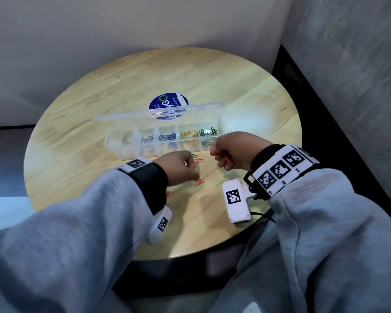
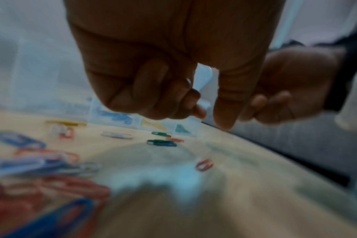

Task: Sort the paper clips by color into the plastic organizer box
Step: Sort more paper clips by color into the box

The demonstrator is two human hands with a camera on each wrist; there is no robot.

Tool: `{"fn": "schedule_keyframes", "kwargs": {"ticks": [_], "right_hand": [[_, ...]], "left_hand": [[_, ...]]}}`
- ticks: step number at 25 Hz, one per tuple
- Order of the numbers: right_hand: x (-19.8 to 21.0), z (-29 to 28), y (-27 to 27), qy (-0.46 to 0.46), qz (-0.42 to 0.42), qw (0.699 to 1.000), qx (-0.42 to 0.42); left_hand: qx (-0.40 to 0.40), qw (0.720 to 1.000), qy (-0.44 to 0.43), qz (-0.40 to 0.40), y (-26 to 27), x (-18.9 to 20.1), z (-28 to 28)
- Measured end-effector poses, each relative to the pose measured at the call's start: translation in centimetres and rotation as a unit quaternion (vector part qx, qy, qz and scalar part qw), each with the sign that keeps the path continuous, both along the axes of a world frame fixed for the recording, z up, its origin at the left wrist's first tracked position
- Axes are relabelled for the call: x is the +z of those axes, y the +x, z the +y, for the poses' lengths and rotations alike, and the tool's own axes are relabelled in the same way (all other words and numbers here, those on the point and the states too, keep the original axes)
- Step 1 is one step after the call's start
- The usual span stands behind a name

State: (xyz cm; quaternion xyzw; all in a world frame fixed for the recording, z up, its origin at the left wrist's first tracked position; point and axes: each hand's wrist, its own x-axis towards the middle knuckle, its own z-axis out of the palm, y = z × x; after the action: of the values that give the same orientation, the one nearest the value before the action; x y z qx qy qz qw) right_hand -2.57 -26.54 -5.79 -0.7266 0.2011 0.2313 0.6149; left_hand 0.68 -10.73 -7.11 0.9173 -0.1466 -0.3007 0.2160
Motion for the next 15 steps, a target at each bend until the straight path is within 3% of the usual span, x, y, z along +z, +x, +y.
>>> {"fn": "schedule_keyframes", "kwargs": {"ticks": [2,4,6,9,13,15], "right_hand": [[-0.4,0.2,0.1,-0.029,0.022,0.999,-0.010],[-0.6,0.2,0.4,-0.061,0.025,0.998,-0.001],[-0.6,0.3,0.5,-0.136,0.013,0.989,0.058],[-1.0,0.8,0.5,-0.277,-0.014,0.945,0.171],[-1.9,1.4,1.1,-0.341,-0.070,0.919,0.188],[-1.9,1.9,1.5,-0.345,-0.082,0.916,0.188]], "left_hand": [[-0.079,0.989,0.086,-0.086,-0.5,-0.6,-0.6],[-0.102,0.983,0.101,-0.112,-0.8,-1.0,-1.3],[-0.105,0.983,0.103,-0.108,-0.8,-1.1,-1.7],[-0.110,0.984,0.110,-0.091,-0.8,-1.4,-1.9],[-0.075,0.990,0.106,-0.051,-0.6,-1.1,-0.6],[-0.037,0.997,0.063,-0.008,0.1,-0.6,0.9]]}}
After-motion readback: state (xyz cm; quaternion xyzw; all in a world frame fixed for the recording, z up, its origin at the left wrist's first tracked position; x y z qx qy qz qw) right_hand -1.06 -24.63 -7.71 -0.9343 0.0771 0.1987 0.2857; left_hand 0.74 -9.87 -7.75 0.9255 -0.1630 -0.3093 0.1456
